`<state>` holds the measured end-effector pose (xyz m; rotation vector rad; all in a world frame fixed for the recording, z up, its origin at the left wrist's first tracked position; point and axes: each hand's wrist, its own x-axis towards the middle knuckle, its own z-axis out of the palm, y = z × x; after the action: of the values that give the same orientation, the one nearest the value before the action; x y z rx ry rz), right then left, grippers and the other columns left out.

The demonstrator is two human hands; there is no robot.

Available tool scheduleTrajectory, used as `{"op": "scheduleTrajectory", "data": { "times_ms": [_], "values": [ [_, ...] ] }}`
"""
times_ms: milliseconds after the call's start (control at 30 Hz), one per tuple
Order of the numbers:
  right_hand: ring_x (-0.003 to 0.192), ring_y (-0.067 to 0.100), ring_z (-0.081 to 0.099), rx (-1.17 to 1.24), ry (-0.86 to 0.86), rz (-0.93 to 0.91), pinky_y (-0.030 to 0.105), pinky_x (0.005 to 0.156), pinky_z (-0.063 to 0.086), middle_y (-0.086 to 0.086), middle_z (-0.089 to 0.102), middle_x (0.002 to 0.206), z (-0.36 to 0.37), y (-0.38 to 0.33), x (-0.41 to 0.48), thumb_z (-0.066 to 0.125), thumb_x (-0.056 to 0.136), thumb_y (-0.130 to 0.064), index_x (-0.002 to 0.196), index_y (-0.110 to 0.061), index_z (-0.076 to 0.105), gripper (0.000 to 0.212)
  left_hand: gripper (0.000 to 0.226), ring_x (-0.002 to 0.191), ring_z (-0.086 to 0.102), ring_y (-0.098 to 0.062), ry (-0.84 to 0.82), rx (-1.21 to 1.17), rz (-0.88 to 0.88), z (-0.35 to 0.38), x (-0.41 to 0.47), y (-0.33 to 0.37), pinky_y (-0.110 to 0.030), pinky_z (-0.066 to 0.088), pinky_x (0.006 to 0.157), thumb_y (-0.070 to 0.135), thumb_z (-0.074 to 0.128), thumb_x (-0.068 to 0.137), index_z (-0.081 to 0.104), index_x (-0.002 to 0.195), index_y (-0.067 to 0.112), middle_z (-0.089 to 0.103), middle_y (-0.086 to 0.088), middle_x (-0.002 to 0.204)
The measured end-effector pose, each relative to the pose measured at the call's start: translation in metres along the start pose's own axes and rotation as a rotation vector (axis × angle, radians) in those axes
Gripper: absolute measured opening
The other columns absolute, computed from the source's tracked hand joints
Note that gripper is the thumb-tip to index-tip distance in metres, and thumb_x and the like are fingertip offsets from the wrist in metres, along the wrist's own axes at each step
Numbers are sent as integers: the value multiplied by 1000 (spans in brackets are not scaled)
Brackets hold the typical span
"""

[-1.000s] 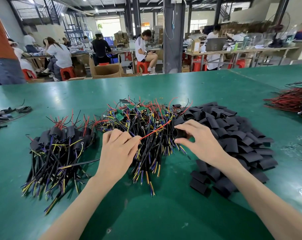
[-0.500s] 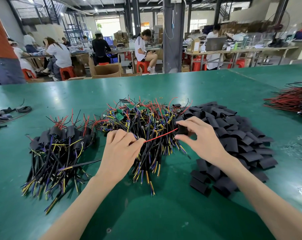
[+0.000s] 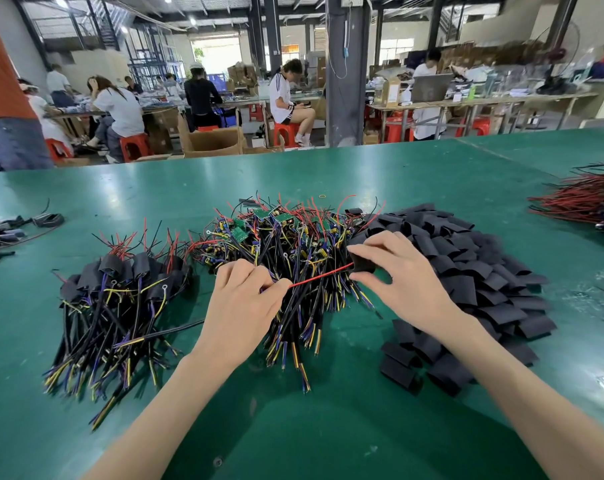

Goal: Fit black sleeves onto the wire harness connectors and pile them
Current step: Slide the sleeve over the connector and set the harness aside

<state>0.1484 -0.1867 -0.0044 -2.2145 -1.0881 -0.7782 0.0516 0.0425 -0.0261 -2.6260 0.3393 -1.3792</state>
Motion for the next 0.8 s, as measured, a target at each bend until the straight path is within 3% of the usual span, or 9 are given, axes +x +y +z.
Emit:
{"op": "scheduleTrajectory", "data": {
  "times_ms": [100,200,300,367,433,500,600,700,800],
  "values": [
    [91,29,57,-278,-18,-147,41,88,37,0,63,94,0,-7,-1,77,73,-31,103,-18,70,33,6,75,42,-24,-8,-3,37,-2,4,5,-34,39,77,9,68,81,71,85,12,52,-3,68],
    [96,27,58,-340,-109,-248,42,96,35,-1,64,95,3,-24,-1,75,72,-37,101,-20,69,34,9,63,51,-24,-36,-73,10,-6,8,18,-33,46,64,10,66,81,72,88,12,51,-4,67],
    [88,28,60,-252,-227,-256,38,82,50,4,63,92,12,-42,-5,74,77,-31,101,-11,68,32,8,50,53,-19,-145,-125,-42,-8,10,30,-31,45,42,15,62,84,70,83,16,53,-1,69],
    [88,26,58,-185,-305,-207,37,77,51,5,60,95,14,-46,-7,65,87,-30,104,-8,64,28,18,49,54,-18,-214,-209,-90,-10,9,32,-31,44,39,23,53,89,70,89,16,55,-1,74],
    [95,25,53,-126,-370,-142,37,83,46,5,56,103,17,-42,-9,52,94,-32,114,-8,57,31,21,59,57,-16,-265,-377,-182,-11,8,31,-32,49,47,28,53,92,66,104,16,54,1,86],
    [98,23,51,-78,-393,-111,35,86,43,5,52,104,19,-35,-9,47,97,-32,117,-8,54,32,29,73,53,-5,-335,-534,-260,-12,5,29,-32,50,68,29,59,90,58,117,19,46,8,97],
    [102,22,49,-25,-390,-57,29,88,37,6,51,106,21,-27,-9,50,95,-30,116,-7,53,31,46,85,47,6,-392,-565,-224,-11,2,25,-30,34,95,37,60,83,50,126,25,41,15,107],
    [102,21,49,34,-402,4,28,88,36,6,50,108,17,-20,-8,50,95,-30,116,-7,52,32,50,106,46,-5,-399,-459,-259,-10,0,16,-30,25,100,49,58,78,51,123,27,44,12,117],
    [93,20,50,64,-344,27,25,84,35,1,48,99,10,-14,-5,54,93,-29,114,-5,54,32,39,108,39,-9,-407,-405,-286,-10,-2,7,-30,23,94,56,54,76,62,102,28,48,13,109]
  ]
}}
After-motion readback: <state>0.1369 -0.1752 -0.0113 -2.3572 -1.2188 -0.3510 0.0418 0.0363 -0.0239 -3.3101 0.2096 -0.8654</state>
